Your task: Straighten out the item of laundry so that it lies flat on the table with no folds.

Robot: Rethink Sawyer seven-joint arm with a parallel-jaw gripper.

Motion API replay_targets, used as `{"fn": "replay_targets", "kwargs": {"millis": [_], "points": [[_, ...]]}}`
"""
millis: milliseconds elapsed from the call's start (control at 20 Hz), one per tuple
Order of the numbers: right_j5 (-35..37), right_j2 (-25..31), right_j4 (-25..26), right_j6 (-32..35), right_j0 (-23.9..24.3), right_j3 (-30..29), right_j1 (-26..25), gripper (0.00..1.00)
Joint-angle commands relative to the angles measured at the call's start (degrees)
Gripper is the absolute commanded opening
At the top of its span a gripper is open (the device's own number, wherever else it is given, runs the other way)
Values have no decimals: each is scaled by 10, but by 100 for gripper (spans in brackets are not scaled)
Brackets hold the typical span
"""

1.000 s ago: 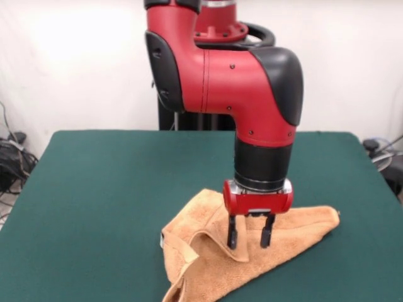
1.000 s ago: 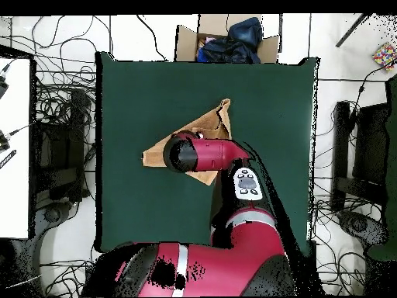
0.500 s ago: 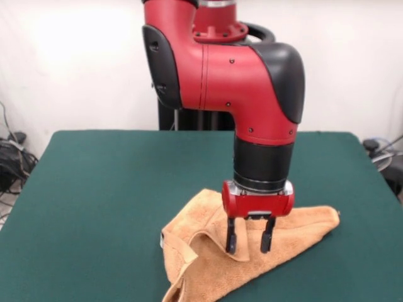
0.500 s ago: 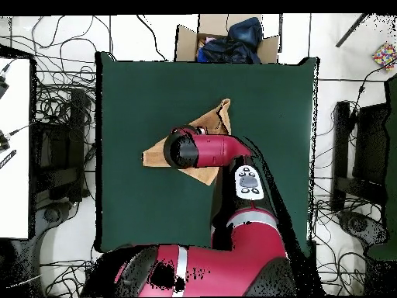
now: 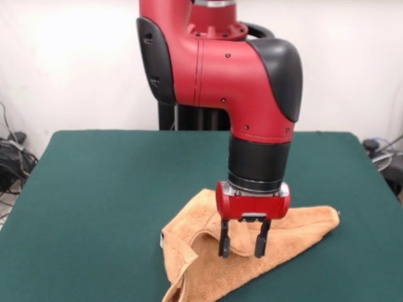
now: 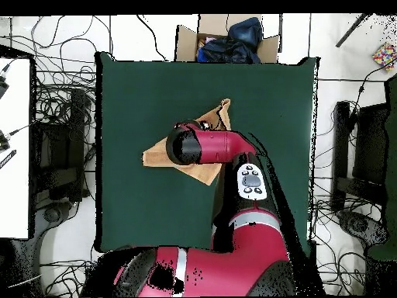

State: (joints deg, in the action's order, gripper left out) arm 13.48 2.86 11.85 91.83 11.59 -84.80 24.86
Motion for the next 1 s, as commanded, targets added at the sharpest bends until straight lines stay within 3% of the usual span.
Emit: {"fn": "replay_targets", "kwargs": {"millis": [50,500,1000], "points": [[33,-4,28,30,14,15,-31,100],[26,-1,41,35,22,-8,-21,100],[28,4,39,52,15,-73,18,100]]}}
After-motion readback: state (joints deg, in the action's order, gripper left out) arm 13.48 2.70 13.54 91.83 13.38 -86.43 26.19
